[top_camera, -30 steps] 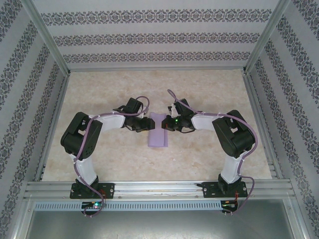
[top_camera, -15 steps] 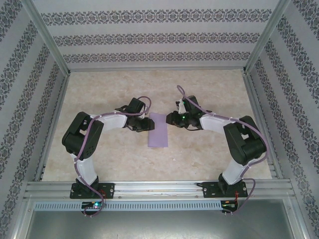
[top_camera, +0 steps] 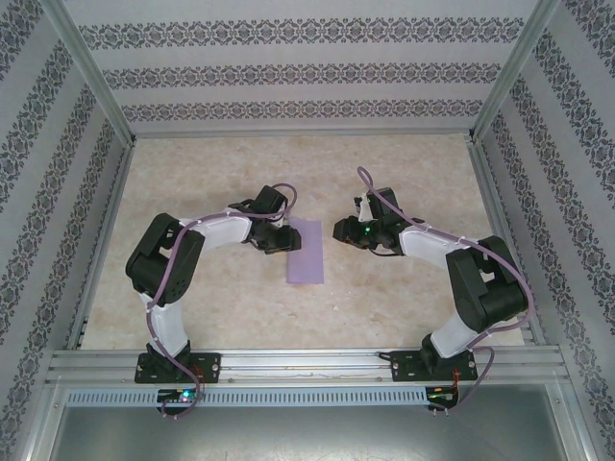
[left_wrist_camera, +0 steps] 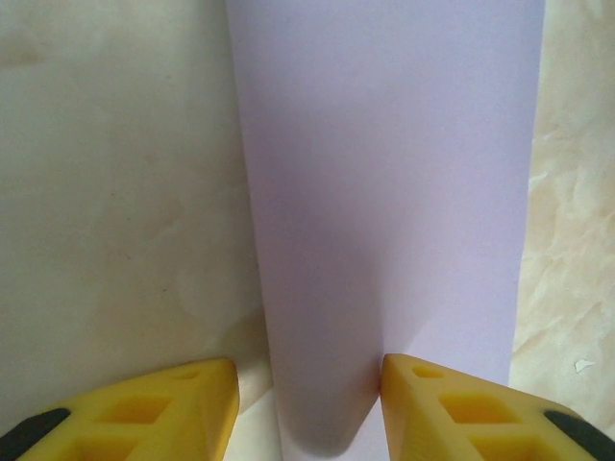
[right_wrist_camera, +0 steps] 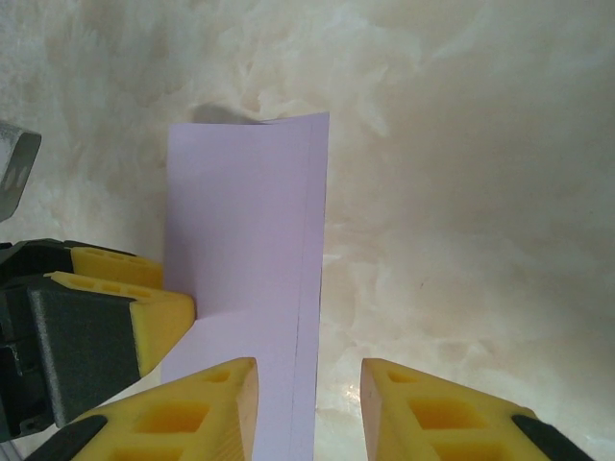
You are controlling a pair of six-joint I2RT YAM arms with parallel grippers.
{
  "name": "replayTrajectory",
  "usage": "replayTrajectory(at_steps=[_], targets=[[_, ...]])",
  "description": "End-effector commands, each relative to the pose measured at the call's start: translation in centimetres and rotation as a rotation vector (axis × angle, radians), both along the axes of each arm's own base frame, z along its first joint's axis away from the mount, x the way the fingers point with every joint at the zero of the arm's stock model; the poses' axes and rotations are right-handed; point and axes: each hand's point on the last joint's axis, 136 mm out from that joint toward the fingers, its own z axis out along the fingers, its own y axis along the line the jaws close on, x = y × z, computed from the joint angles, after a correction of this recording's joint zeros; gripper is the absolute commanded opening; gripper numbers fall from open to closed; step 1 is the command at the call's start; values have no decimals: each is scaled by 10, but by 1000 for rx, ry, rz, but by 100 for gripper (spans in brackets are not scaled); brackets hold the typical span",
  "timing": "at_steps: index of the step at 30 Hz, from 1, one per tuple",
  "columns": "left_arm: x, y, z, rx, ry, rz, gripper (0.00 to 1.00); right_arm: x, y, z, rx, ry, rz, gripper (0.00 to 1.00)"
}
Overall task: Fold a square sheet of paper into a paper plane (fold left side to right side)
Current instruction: First fold in half a square sheet of paper at the center of the table.
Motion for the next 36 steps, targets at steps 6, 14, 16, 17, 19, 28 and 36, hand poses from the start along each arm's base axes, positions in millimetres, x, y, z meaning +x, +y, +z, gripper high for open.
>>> replayTrajectory(at_steps=[6, 14, 16, 17, 19, 28, 36], targets=[[-32, -21, -58, 60, 117, -41, 50, 1, -1, 5, -2, -22, 0, 35], [-34, -23, -67, 89, 125, -43, 50, 2, 4, 5, -1, -22, 10, 35], [-35, -25, -68, 96, 127, -49, 51, 2, 5, 4, -1, -20, 12, 35], [-36, -25, -70, 98, 131, -51, 51, 1, 5, 4, -2, -19, 13, 35], [-36, -26, -71, 105, 132, -56, 52, 2, 5, 4, -4, -20, 14, 35], [-38, -31, -73, 122, 136, -83, 54, 1, 6, 3, -3, -18, 18, 36], [-38, -34, -75, 120, 142, -87, 56, -1, 7, 2, 1, -12, 26, 36]])
